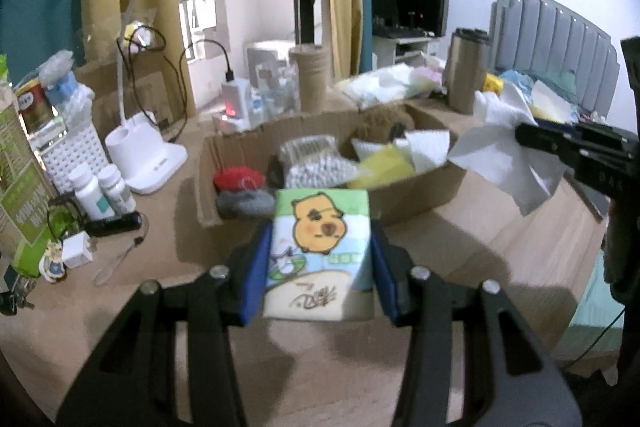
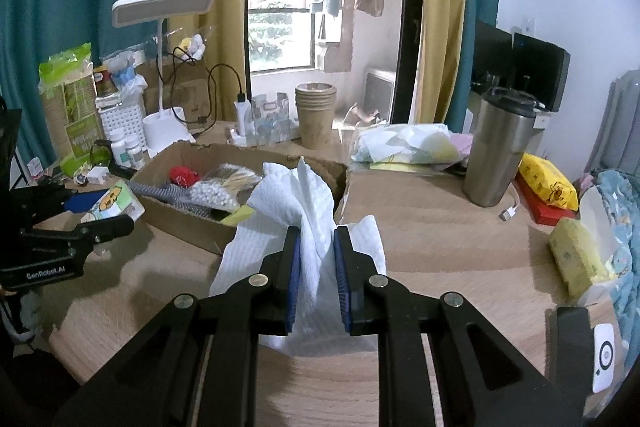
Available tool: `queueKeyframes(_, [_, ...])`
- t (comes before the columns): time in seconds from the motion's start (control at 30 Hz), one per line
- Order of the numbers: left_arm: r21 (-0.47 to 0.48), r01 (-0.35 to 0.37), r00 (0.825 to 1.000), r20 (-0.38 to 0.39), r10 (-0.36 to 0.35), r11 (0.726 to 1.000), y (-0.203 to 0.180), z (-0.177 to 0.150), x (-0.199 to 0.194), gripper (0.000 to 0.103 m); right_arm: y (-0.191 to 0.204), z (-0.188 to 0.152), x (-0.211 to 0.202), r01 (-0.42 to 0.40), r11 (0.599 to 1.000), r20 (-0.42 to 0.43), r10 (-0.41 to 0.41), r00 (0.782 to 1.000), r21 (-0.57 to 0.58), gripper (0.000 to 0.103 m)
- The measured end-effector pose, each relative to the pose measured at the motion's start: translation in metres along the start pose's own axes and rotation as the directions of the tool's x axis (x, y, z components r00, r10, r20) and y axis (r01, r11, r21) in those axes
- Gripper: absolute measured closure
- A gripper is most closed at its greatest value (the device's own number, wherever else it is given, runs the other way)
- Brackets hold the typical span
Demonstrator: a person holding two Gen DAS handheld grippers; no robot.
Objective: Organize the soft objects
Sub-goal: 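Grasp the cartoon-printed tissue pack with the left tool while the right tool lifts the tissue, then carry the tissue pack over the box with the left tool while the right tool carries the tissue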
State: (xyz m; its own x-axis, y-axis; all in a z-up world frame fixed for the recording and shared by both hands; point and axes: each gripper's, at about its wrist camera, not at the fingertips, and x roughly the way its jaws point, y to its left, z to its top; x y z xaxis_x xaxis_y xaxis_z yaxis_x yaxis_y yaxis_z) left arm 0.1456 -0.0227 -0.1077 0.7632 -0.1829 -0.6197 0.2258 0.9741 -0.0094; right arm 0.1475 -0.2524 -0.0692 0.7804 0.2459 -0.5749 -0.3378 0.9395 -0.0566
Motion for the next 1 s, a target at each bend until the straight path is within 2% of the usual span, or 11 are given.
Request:
queueKeyframes(0.27, [0.005,0.009,0.997,0.072,-0.009,1.0,-0.005,0.021,-0.01,0.056,-0.002,0.01,-0.008,0.015,1.0,0.034,-0.015,0.999,-0.002,0.085])
queueKeyframes(0.57, [-0.063,-0.007,0.989,0.146,0.016,0.998,0.008,0.04,-0.01,0.056,-0.006,0.021,-0.008,0.028,1.0,0.064,-0.028,0.998,-0.006,0.085])
queueKeyframes(0.8, [-0.131,-0.032,0.974,0.216,0.06,0.991,0.021,0.053,-0.014,0.056,-0.006,0.035,-0.005,0.026,1.0,0.103,-0.024,0.994,-0.017,0.085])
queueKeyframes(1.0, [-0.168,-0.032,0.972,0.225,0.07,0.985,0.028,0.06,-0.005,0.056,-0.003,0.049,0.003,0.016,0.999,0.12,-0.012,0.993,-0.035,0.085])
